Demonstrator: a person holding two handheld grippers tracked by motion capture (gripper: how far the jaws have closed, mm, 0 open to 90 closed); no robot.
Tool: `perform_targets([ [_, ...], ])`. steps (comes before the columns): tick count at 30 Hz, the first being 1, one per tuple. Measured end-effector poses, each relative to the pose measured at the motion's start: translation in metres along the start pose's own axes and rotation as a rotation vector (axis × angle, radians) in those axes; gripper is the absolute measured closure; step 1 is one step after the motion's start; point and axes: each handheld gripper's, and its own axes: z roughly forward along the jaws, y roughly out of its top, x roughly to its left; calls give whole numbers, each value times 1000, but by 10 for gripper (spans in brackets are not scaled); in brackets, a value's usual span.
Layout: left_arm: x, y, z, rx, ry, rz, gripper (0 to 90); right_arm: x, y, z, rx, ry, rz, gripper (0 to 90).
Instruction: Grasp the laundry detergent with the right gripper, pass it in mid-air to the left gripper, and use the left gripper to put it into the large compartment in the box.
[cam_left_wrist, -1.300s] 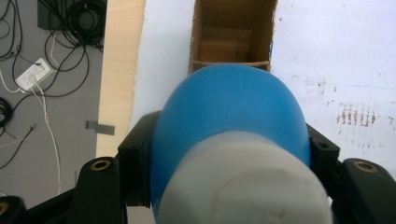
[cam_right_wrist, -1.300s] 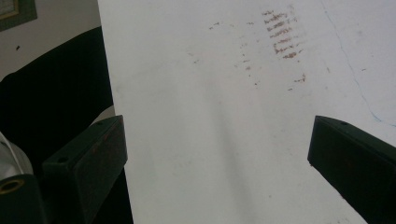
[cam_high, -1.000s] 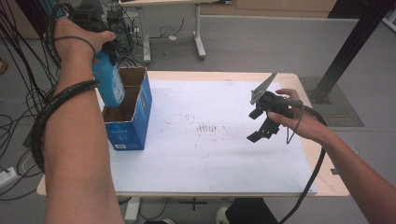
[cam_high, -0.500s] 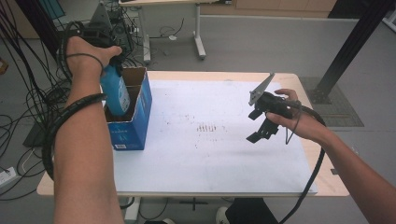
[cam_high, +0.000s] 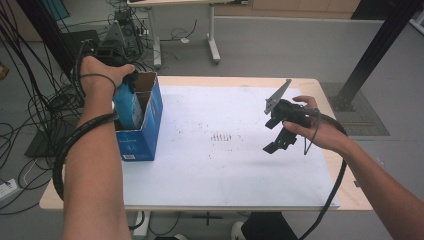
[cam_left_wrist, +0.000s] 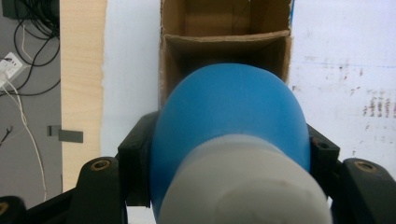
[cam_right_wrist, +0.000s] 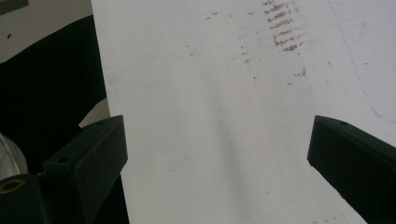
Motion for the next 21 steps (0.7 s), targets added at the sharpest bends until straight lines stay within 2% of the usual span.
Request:
perform_targets([
  [6,0,-3,15,13,-1,7,371,-1,-1,0,3,2,2,47],
  [21,-3,-4,36,23,-2,22,371,-2,-3,2,11,2,13,47],
])
